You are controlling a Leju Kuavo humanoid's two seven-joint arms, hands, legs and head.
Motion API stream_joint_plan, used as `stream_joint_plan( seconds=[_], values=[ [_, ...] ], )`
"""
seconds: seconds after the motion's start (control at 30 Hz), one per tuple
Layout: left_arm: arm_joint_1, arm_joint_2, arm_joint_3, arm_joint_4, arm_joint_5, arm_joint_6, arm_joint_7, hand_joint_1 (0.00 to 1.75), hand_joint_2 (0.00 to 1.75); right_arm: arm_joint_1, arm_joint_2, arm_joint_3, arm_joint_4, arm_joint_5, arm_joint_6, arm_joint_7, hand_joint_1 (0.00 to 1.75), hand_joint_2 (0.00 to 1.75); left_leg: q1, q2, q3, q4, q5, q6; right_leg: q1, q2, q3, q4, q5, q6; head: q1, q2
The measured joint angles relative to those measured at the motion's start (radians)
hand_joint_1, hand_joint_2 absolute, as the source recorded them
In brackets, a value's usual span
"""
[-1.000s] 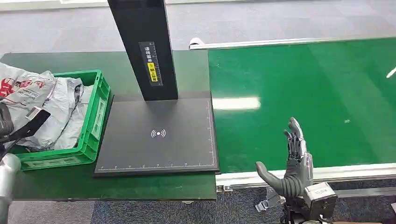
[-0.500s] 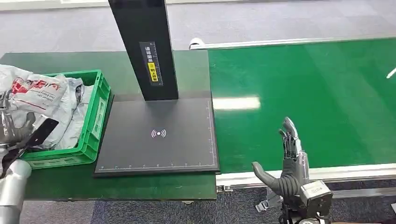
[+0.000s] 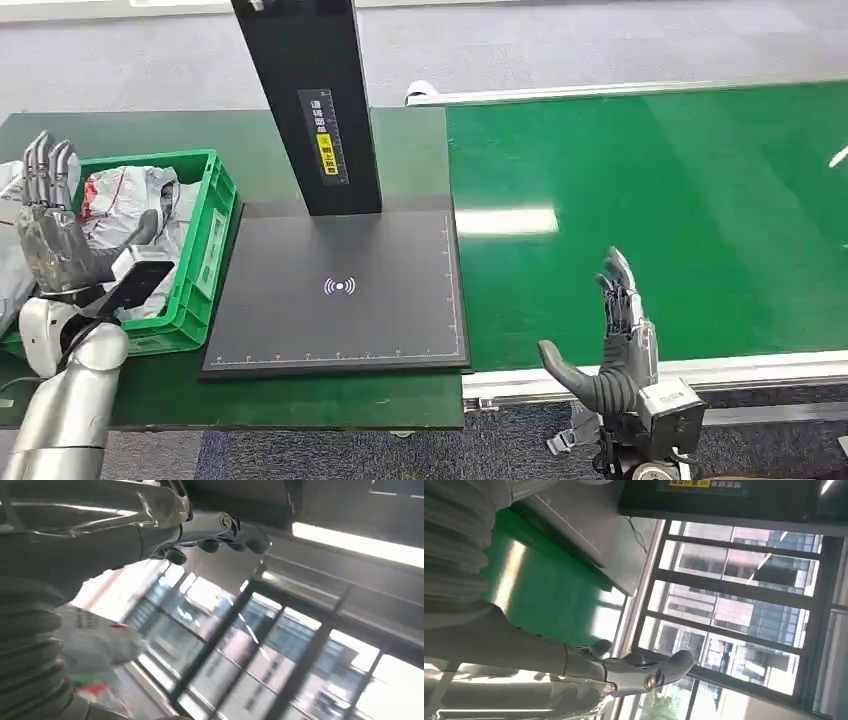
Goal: Moved the parcel from conveyor to table for the left to box.
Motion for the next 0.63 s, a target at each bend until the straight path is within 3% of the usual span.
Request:
stream_joint_plan(
  seconds=[0.07,0.33,0.4,0.53,0.63],
  values=[
    [0.016,-0.022,-0.026,-0.056,0.154,-0.095,-0.018,0.0,1.75,-0.006,0.0,0.0,0.006,0.0,0.0,0.001,0.0,1.75,0.0,0.0,0.0,0.0,0.0,0.0,0.0,0.0,0.0,0.0,0.0,0.0,0.0,0.0],
    [0.043,-0.058,-0.065,-0.147,0.204,-0.128,-0.026,0.0,1.75,-0.017,-0.001,0.0,0.022,-0.002,0.0,0.004,0.0,1.75,0.0,0.0,0.0,0.0,0.0,0.0,0.0,0.0,0.0,0.0,0.0,0.0,0.0,0.0],
    [0.051,-0.066,-0.067,-0.161,0.293,-0.201,-0.046,0.0,1.75,-0.019,-0.001,0.0,0.024,-0.002,0.0,0.007,0.0,1.75,0.0,0.0,0.0,0.0,0.0,0.0,0.0,0.0,0.0,0.0,0.0,0.0,0.0,0.0],
    [0.122,-0.126,-0.116,-0.217,0.486,-0.402,-0.077,0.0,1.75,-0.029,-0.001,0.005,0.042,-0.005,0.023,0.026,0.0,1.75,-0.001,0.0,0.0,0.0,-0.001,0.001,-0.001,0.0,0.0,0.0,-0.001,0.001,0.0,0.0],
    [0.19,-0.197,-0.181,-0.217,0.574,-0.449,-0.081,0.0,1.75,-0.042,0.002,0.024,0.073,-0.015,0.048,0.04,0.0,1.75,-0.002,0.0,-0.001,0.0,-0.002,0.001,-0.002,0.0,0.0,0.0,-0.001,0.001,0.0,0.0]
  ],
)
